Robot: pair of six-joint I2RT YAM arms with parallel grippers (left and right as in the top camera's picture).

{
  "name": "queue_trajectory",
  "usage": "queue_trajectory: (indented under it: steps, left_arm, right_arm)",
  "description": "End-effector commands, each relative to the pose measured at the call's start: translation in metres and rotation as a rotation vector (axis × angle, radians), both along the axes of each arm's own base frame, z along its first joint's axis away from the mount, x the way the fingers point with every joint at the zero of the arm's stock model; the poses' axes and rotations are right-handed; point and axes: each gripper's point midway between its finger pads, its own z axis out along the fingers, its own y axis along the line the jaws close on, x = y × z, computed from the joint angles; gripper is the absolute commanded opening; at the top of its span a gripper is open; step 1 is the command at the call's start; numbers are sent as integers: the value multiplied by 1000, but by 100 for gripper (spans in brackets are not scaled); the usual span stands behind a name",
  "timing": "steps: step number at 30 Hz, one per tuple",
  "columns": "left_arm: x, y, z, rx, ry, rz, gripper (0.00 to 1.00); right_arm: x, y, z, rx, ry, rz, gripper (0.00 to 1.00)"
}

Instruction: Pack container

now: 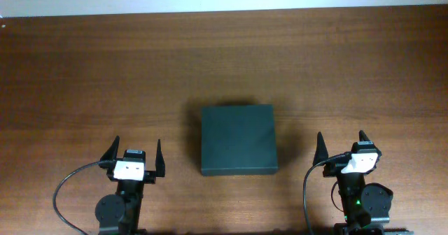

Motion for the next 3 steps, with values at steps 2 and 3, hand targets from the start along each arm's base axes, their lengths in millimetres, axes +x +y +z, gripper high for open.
queue_trajectory:
  steps: [2, 3]
  left_arm:
    - [0, 2, -1, 13, 0, 10, 99]
    - [0, 2, -1, 13, 1, 10, 99]
  right_arm:
    - [0, 2, -2, -7, 1, 8, 99]
    - [0, 2, -2, -7, 1, 8, 99]
